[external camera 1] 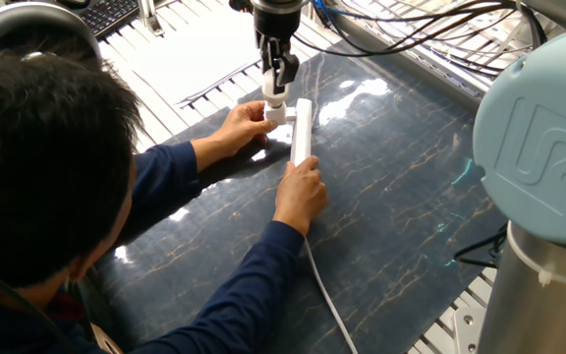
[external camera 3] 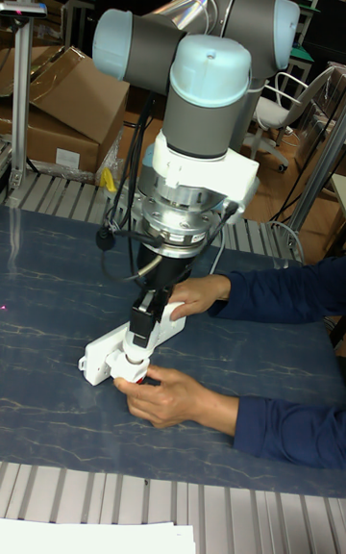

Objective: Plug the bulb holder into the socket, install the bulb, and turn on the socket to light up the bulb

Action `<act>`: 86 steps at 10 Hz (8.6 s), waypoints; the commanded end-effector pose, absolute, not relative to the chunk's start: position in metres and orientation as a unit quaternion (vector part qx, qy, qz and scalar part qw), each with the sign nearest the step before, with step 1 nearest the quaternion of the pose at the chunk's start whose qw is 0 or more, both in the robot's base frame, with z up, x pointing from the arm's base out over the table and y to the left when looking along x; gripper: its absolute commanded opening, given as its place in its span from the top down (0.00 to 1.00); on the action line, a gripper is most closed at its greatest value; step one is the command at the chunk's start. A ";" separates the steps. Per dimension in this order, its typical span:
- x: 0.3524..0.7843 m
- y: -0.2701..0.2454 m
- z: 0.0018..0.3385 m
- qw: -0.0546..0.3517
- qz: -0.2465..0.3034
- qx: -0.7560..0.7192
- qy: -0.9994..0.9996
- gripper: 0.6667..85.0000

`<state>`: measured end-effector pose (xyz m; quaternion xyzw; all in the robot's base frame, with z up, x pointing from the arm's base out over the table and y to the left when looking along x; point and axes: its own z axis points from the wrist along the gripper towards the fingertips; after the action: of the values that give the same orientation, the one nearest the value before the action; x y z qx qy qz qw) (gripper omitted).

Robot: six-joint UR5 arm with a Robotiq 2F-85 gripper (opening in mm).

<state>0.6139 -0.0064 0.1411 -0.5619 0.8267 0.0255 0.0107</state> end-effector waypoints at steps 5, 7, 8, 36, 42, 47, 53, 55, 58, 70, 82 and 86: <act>0.609 0.000 0.145 -0.001 0.044 -0.474 0.879 1.00; 0.609 -0.001 0.144 -0.002 0.045 -0.466 0.884 1.00; 0.609 -0.001 0.144 -0.003 0.044 -0.456 0.889 1.00; 0.602 0.008 0.147 -0.039 0.082 -0.233 0.968 1.00; 0.606 0.008 0.146 -0.041 0.076 -0.209 0.974 1.00; 0.613 0.016 0.149 -0.033 0.079 -0.238 0.967 0.41; 0.620 0.009 0.147 -0.012 0.071 -0.250 0.965 0.29; 0.622 0.009 0.145 -0.012 0.067 -0.257 0.964 0.33; 0.635 0.001 0.143 0.003 0.041 -0.260 0.965 0.35; 0.633 -0.002 0.156 0.018 0.015 -0.347 0.938 0.27; 0.624 -0.014 0.139 0.042 0.021 -0.640 0.767 0.30; 0.625 -0.019 0.125 0.051 0.023 -0.645 0.762 0.31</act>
<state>0.6248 -0.0184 0.1318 -0.6347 0.7714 0.0172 0.0411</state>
